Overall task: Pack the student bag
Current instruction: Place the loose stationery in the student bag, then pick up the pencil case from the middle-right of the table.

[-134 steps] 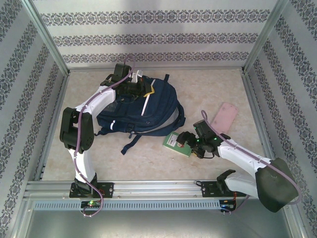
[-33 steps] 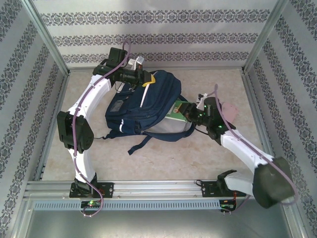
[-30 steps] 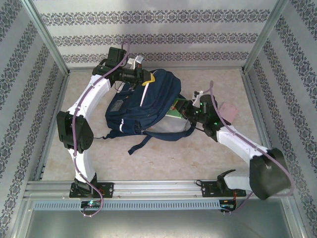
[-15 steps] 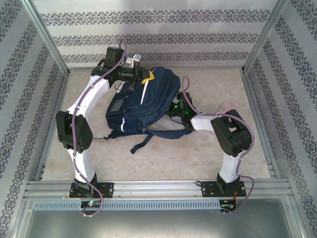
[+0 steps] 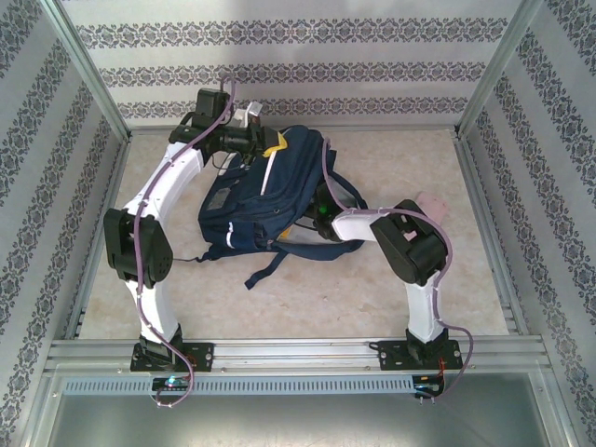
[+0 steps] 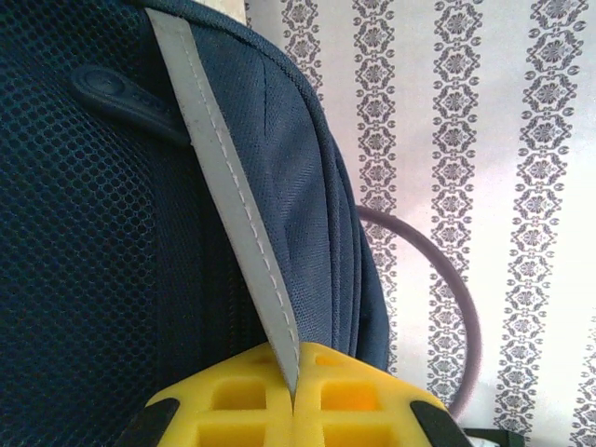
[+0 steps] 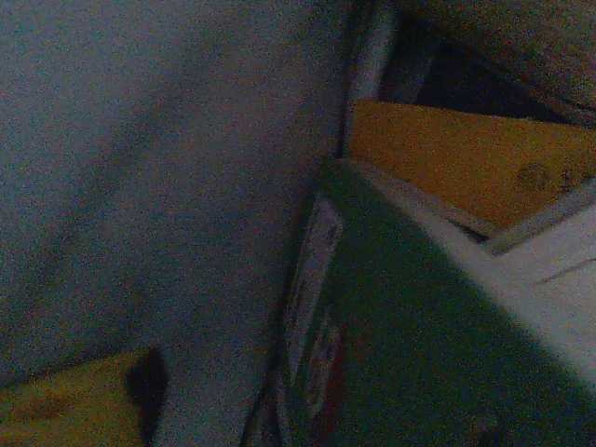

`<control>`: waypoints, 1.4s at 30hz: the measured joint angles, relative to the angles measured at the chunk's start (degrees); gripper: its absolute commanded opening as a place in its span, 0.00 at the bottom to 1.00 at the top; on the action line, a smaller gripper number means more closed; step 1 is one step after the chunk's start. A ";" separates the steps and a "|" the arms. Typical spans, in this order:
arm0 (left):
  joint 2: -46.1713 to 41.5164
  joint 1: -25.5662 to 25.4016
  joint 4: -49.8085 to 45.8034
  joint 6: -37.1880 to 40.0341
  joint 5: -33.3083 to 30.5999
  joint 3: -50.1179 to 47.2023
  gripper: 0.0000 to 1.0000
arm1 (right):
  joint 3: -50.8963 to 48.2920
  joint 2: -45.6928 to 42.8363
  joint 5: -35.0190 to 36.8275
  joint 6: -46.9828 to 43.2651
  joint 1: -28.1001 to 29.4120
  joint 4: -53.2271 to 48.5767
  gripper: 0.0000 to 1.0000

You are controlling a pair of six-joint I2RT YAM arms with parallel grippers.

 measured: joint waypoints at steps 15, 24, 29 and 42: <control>-2.67 3.48 2.16 -0.70 -1.90 -4.74 0.00 | -8.07 -20.13 9.05 -16.31 -0.13 -25.59 0.98; -3.04 3.63 1.92 0.09 -2.93 -5.49 0.00 | -9.73 -30.32 13.05 -21.75 -1.97 -37.05 0.98; -4.44 3.23 2.69 0.42 -5.27 -8.68 0.00 | -10.75 -36.72 15.08 -23.45 -4.83 -43.52 0.98; -5.05 -2.08 7.06 2.45 -9.01 -16.96 0.00 | -4.76 -42.07 30.23 -24.98 -15.21 -67.06 0.98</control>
